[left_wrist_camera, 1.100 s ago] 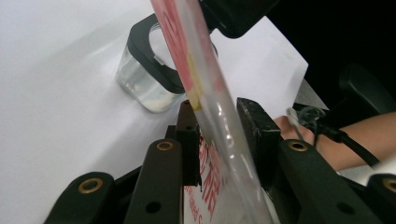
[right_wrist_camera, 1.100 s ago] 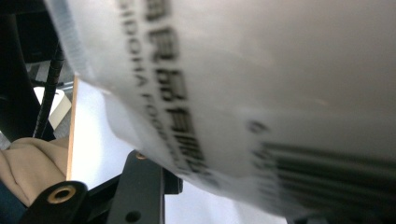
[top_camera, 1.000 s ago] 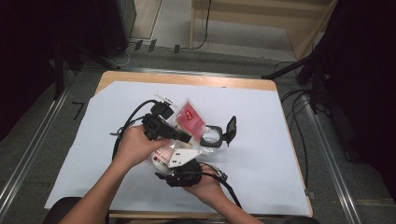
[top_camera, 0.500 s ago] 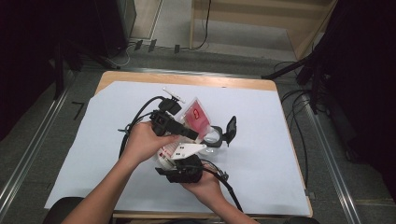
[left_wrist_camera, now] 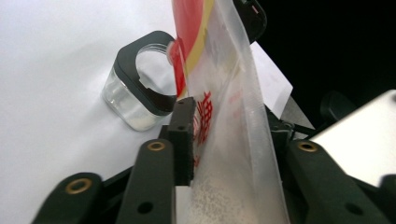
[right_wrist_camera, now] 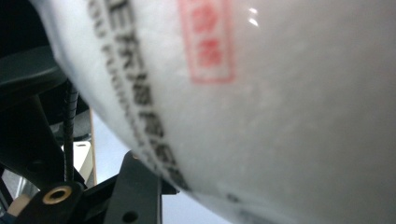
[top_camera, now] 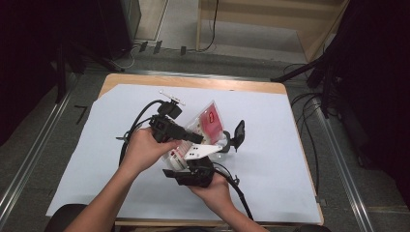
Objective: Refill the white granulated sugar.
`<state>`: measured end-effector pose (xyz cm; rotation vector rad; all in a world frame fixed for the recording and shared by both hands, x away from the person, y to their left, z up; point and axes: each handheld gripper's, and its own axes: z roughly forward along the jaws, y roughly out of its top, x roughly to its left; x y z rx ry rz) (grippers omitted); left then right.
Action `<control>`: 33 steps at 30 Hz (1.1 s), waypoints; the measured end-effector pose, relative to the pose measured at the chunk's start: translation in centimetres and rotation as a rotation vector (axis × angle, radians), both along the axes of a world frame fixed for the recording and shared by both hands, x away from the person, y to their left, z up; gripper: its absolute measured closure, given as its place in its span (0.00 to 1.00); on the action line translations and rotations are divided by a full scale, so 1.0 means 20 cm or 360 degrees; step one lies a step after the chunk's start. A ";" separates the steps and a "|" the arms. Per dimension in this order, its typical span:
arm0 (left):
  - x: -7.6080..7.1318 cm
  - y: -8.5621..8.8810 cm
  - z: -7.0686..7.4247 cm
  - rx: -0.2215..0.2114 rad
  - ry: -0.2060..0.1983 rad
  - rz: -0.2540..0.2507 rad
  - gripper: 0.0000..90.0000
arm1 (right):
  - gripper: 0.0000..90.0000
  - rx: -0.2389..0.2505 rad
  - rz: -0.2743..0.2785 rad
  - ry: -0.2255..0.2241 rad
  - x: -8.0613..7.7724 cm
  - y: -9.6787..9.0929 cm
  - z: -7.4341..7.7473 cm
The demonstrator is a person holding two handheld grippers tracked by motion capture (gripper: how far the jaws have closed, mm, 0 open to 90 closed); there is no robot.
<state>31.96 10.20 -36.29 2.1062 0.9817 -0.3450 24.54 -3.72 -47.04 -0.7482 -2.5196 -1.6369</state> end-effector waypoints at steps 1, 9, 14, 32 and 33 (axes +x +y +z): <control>0.00 0.00 0.00 0.0000 0.0000 0.0000 0.78 | 0.67 0.0000 0.0000 0.0000 0.00 0.00 0.00; -0.01 -0.01 0.03 0.0051 -0.0065 0.0034 0.84 | 0.60 -0.0101 0.0004 -0.0130 -0.02 0.04 0.03; 0.02 -0.01 0.07 0.0055 0.0010 0.0063 0.83 | 0.67 -0.0125 0.0002 -0.0155 -0.03 0.05 0.06; 0.01 -0.03 0.09 0.0009 -0.0094 0.0050 0.72 | 0.69 0.0024 -0.0047 -0.0055 0.00 0.04 0.10; 0.01 -0.03 0.09 0.0027 -0.0108 0.0059 0.75 | 0.69 0.0021 -0.0042 -0.0054 0.00 0.04 0.10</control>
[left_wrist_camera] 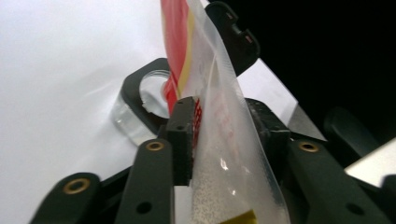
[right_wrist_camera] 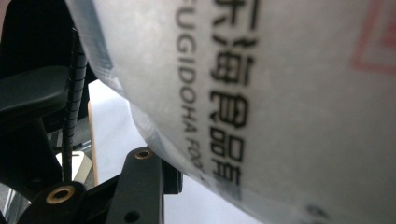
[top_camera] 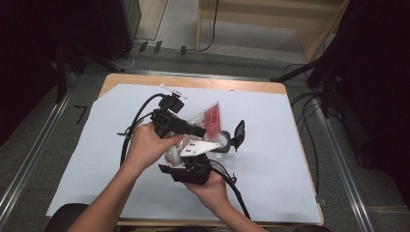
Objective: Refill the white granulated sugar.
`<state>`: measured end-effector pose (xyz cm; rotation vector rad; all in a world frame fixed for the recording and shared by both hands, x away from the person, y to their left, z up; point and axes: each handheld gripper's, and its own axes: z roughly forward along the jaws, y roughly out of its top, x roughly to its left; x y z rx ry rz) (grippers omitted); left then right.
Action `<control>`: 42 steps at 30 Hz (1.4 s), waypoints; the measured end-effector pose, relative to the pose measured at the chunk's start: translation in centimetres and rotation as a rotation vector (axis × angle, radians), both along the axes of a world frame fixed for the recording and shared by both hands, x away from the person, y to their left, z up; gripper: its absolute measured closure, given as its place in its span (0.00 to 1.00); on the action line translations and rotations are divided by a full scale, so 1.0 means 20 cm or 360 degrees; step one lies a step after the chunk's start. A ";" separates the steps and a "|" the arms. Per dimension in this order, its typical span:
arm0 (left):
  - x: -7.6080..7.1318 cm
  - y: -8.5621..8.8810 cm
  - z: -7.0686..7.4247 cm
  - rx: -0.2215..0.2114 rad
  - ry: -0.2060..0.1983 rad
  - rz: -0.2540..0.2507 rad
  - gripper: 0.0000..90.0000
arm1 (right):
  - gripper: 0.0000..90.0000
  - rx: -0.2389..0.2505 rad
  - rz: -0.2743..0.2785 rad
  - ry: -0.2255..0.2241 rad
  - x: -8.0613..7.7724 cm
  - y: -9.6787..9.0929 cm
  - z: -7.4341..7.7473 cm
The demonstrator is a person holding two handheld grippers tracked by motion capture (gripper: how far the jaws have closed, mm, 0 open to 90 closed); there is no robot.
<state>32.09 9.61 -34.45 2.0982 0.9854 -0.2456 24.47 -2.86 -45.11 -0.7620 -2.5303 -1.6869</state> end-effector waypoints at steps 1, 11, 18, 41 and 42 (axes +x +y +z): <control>-0.01 0.00 0.00 0.0038 -0.0021 0.0005 0.77 | 0.69 -0.0006 0.0002 -0.0004 0.00 0.00 0.00; -0.02 0.01 0.02 0.0045 -0.0067 0.0039 0.84 | 0.66 -0.0072 0.0044 -0.0110 -0.02 0.03 0.01; -0.02 0.00 0.03 0.0057 -0.0090 0.0023 0.83 | 0.70 -0.0070 0.0028 -0.0087 -0.01 0.03 0.02; -0.02 -0.01 0.04 0.0135 -0.0082 0.0004 0.84 | 0.70 -0.0038 0.0031 -0.0048 -0.02 0.02 0.02; -0.02 -0.01 0.05 0.0138 -0.0078 0.0007 0.84 | 0.70 -0.0034 0.0032 -0.0048 -0.02 0.02 0.03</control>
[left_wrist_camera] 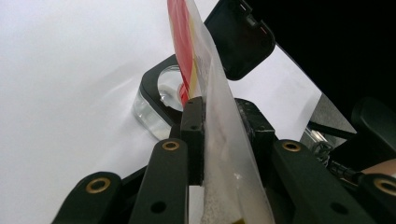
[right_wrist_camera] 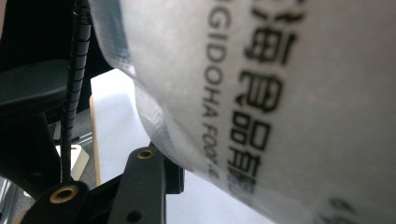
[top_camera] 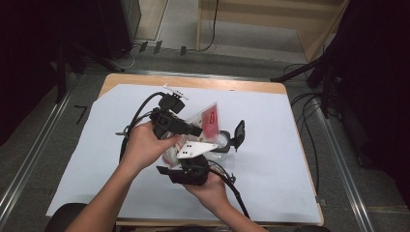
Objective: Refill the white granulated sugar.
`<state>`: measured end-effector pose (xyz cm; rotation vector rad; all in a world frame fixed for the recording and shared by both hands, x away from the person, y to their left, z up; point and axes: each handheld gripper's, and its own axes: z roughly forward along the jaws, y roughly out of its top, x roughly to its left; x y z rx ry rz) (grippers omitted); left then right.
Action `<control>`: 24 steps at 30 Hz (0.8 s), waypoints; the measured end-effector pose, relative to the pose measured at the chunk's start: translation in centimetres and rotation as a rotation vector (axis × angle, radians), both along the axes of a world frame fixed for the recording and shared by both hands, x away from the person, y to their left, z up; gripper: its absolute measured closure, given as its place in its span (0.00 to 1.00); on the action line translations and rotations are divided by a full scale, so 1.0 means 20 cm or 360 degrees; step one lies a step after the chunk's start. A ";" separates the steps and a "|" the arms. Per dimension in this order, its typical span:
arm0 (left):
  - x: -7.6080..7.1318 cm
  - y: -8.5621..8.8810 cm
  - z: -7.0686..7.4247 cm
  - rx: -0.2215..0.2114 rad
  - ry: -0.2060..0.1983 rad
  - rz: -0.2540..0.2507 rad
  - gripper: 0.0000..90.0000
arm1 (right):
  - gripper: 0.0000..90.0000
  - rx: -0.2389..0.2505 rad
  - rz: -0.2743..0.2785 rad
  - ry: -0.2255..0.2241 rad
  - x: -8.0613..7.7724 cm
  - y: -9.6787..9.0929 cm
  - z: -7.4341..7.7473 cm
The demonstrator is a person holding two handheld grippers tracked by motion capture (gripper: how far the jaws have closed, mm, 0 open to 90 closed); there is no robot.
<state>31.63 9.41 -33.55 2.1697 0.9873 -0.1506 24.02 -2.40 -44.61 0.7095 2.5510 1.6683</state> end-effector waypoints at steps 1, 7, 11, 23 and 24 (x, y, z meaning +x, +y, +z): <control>0.00 0.00 0.00 -0.0001 0.0003 0.0007 0.84 | 0.70 0.0003 0.0000 -0.0008 0.00 0.00 0.00; 0.00 0.00 0.00 0.0009 0.0005 0.0022 0.85 | 0.70 0.0008 0.0022 0.0007 0.00 0.00 0.00; -0.01 0.00 0.00 0.0029 0.0005 0.0014 0.85 | 0.70 0.0010 0.0029 0.0002 0.00 0.00 0.00; 0.00 0.01 0.00 -0.0013 0.0048 0.0029 0.86 | 0.69 -0.0019 0.0041 -0.0021 -0.01 0.02 0.00; 0.00 0.01 -0.01 -0.0021 0.0042 0.0029 0.86 | 0.69 -0.0019 0.0039 -0.0025 -0.01 0.02 0.00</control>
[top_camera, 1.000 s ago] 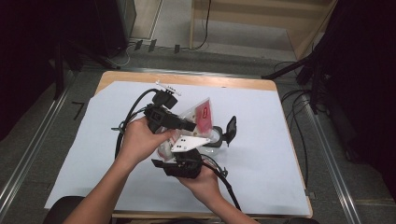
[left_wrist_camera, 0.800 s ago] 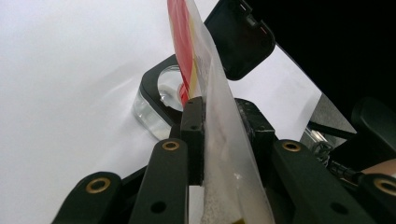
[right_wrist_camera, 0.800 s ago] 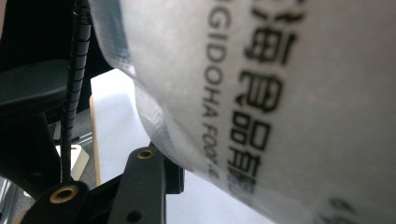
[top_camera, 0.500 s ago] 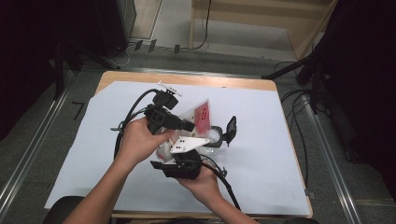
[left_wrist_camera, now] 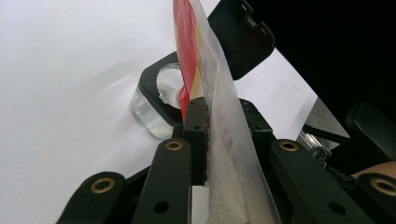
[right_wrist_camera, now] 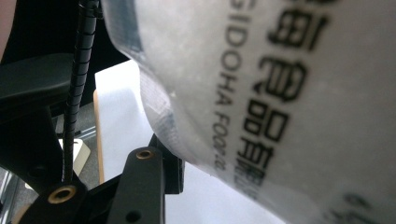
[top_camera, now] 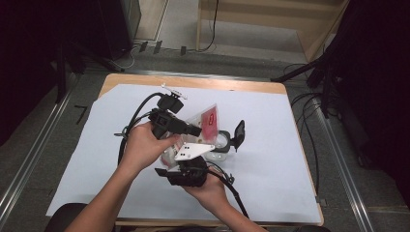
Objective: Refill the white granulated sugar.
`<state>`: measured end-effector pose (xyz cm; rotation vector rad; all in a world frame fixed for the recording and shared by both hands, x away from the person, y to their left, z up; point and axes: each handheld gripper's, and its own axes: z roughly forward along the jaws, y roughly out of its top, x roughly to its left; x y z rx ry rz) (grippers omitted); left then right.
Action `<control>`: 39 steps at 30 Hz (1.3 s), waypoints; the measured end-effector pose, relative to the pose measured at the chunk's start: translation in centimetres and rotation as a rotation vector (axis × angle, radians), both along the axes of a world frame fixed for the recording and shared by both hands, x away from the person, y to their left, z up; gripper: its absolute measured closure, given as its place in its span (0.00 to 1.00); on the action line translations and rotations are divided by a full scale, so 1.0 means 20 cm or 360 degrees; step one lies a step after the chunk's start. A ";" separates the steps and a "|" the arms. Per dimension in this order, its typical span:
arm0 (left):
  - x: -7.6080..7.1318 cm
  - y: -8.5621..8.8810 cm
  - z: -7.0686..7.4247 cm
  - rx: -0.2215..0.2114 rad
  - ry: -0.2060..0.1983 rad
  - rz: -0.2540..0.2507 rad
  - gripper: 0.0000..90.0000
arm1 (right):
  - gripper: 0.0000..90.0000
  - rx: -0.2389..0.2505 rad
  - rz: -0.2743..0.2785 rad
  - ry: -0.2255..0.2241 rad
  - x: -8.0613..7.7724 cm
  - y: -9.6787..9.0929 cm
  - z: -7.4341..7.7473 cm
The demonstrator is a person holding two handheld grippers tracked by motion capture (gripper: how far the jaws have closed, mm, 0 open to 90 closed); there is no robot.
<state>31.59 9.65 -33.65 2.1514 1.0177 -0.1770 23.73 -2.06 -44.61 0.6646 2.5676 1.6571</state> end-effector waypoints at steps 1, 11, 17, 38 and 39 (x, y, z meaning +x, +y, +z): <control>0.00 0.00 0.00 0.0000 0.0000 0.0000 0.86 | 0.69 0.0000 0.0000 0.0000 0.00 0.00 0.00; 0.00 0.00 0.00 -0.0017 0.0013 0.0004 0.85 | 0.70 -0.0001 -0.0003 0.0014 0.00 0.01 0.00; 0.01 0.01 -0.01 -0.0033 0.0037 0.0015 0.84 | 0.70 -0.0001 -0.0001 0.0026 0.00 0.01 0.00; 0.03 0.03 -0.02 -0.0091 0.0076 0.0041 0.80 | 0.70 -0.0023 -0.0008 0.0021 0.00 0.01 0.01; 0.03 0.03 -0.02 -0.0100 0.0076 0.0041 0.80 | 0.70 -0.0023 -0.0009 0.0022 0.00 0.01 0.02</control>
